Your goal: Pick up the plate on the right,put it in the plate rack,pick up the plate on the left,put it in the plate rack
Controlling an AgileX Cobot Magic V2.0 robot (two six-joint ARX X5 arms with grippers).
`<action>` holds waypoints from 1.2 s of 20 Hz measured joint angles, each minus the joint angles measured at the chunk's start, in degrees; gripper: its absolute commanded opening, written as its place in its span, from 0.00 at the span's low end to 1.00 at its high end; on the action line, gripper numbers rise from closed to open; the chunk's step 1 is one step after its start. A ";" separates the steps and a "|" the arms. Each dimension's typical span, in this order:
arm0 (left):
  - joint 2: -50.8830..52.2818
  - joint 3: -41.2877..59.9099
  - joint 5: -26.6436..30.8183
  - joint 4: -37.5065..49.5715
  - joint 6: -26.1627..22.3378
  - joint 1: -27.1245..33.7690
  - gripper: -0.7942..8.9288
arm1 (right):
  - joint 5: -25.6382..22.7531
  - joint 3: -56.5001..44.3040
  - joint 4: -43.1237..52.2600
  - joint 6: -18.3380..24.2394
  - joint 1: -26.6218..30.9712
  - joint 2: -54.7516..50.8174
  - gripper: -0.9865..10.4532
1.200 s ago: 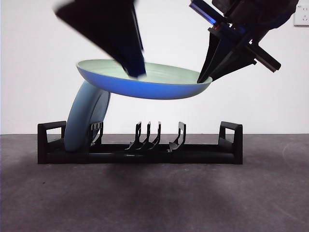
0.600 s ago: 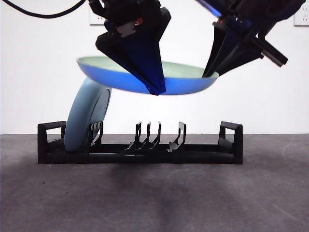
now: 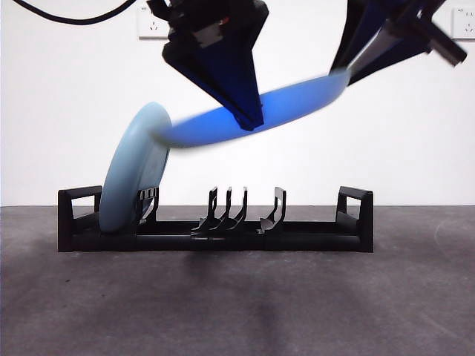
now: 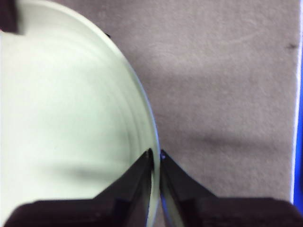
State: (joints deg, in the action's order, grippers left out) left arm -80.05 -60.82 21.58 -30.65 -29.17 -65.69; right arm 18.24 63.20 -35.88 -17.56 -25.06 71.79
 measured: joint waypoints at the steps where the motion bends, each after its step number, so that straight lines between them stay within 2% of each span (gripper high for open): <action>1: -0.09 0.07 -0.96 -0.15 0.28 0.07 0.07 | 0.33 0.00 1.22 0.02 0.74 -1.42 0.34; 3: -0.37 0.20 -1.20 1.57 0.87 0.07 0.07 | -0.52 0.00 4.28 0.09 2.51 -4.76 0.33; 5: -0.39 0.20 -2.82 6.45 2.82 0.83 0.07 | -5.27 0.00 6.62 0.22 4.22 -8.44 0.33; 9: -0.39 0.20 -15.91 17.84 10.71 7.93 0.07 | -17.57 0.00 10.95 0.55 5.64 -16.94 0.33; 12: -0.39 0.20 -25.88 27.39 18.10 15.10 0.07 | -23.58 0.00 11.21 1.97 5.64 -20.55 0.33; 13: -0.39 0.20 -30.10 31.41 21.46 17.97 0.07 | -24.35 0.00 11.19 2.21 5.64 -21.18 0.33; 17: -0.85 0.20 -37.57 39.82 30.29 24.17 0.07 | -24.41 0.00 11.08 2.47 5.64 -21.44 0.33; 24: -7.30 0.20 -46.14 51.91 44.70 31.36 0.07 | -24.39 0.00 11.04 2.58 5.64 -20.81 0.33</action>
State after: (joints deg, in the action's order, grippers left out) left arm -87.35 -60.62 -24.56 21.26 15.53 -34.33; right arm -6.15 63.20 -24.84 -14.98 -19.42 50.98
